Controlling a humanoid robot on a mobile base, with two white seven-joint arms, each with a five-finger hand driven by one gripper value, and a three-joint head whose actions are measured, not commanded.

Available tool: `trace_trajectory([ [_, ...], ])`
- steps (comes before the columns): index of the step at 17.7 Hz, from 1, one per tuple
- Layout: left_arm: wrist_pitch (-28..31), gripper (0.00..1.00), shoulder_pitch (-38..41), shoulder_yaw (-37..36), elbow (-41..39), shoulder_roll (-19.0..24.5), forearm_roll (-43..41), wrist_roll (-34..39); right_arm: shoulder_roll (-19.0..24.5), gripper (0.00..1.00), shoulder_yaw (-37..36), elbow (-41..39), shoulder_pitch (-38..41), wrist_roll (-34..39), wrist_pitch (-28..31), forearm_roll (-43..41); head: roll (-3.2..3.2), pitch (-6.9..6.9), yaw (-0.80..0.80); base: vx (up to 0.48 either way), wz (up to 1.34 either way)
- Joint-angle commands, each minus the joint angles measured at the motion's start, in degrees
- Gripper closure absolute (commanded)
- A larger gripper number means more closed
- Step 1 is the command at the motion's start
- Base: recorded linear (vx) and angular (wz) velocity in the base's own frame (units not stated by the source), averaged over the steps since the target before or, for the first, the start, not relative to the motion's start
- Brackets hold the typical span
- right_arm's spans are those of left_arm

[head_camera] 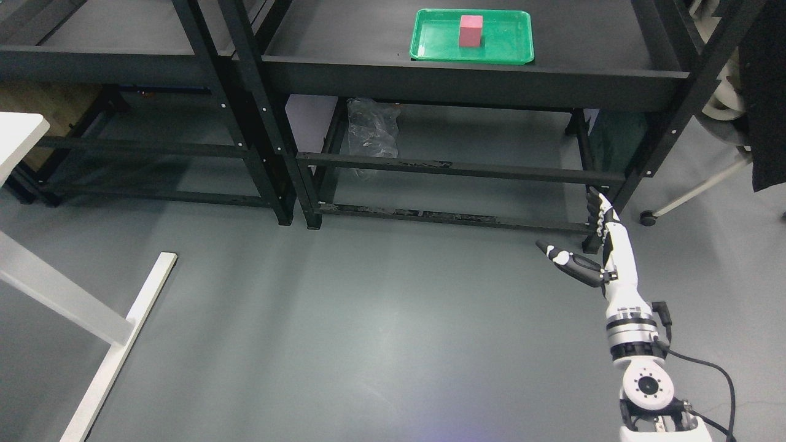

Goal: Pick pink block from left shelf to tray
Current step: 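Drive toward the shelf and raise the right hand toward the green tray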

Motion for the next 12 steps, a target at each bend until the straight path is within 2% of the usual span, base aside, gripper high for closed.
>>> trace_trajectory([
  [1,0.01,0.00,1.14,0.00,-1.00,1.00,0.00,0.01,-0.92,0.01,3.14,0.77,-1.31,-1.54,-0.20,47.26,0.00,0.00,0.00,0.223,-0.01],
  [4,0.01,0.00,1.14,0.00,-1.00,1.00,0.00,0.01,-2.37,0.01,3.58,-0.02,-1.75,-7.33,-0.38,49.08,0.00,0.00,0.00,0.211,0.00],
  [7,0.01,0.00,1.14,0.00,-1.00,1.00,0.00,0.01,-4.49,0.01,3.67,-0.02,-1.84,-7.35,0.41,64.69,0.00,0.00,0.00,0.231,0.01],
  [8,0.01,0.00,1.14,0.00,-1.00,1.00,0.00,0.01,-4.49,0.01,3.93,-0.02,-1.75,-7.35,0.59,67.53,0.00,0.00,0.00,0.233,0.03],
  [12,0.01,0.00,1.14,0.00,-1.00,1.00,0.00,0.01,-3.96,0.01,8.15,-0.11,-0.79,-11.55,0.76,69.67,0.00,0.00,0.00,0.263,0.10],
])
